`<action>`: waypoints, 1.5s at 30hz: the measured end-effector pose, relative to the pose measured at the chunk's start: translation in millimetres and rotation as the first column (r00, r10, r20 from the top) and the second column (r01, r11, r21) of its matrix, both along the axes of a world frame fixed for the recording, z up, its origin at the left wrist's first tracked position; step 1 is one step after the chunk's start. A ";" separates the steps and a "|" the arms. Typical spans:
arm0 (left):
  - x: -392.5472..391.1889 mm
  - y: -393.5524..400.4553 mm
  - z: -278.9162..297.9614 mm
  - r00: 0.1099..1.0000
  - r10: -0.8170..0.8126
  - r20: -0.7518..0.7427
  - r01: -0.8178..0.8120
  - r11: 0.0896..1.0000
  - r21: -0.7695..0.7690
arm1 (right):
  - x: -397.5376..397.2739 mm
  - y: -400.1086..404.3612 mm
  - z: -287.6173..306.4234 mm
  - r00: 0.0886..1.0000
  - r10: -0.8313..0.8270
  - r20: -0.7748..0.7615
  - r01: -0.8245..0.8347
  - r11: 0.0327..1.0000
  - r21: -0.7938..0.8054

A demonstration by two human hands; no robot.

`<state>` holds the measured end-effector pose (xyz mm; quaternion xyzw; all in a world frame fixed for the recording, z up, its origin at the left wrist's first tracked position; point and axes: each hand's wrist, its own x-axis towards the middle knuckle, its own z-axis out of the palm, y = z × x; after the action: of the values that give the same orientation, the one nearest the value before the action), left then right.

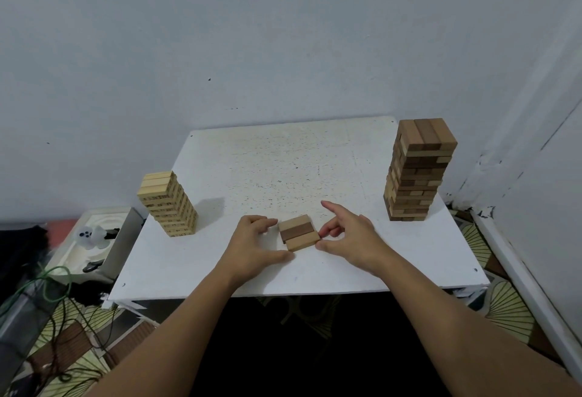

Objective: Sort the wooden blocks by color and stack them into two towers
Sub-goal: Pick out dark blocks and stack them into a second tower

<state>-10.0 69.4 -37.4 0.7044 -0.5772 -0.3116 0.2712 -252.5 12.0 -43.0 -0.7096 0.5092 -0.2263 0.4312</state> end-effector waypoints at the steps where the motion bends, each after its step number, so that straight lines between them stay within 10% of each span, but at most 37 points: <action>1: -0.3 -0.6 -0.2 1.000 -0.001 -0.001 0.001 1.000 0.003 | 0.2 -0.4 -0.1 1.000 0.003 -0.006 -0.003 1.000 -0.004; 17: 3.1 -8.8 4.6 0.999 -0.037 -0.010 0.037 0.999 0.008 | 13.0 -14.7 24.9 0.952 0.143 -0.269 -0.131 0.989 0.064; 45: 3.9 -1.4 0.2 1.000 0.006 -0.020 -0.006 0.999 -0.040 | 3.1 -3.5 12.6 0.997 0.059 -0.052 -0.056 0.996 0.072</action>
<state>-6.1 68.0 -37.2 0.6973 -0.5787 -0.3060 0.2920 -249.5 8.5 -30.4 -0.7142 0.5076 -0.1767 0.4483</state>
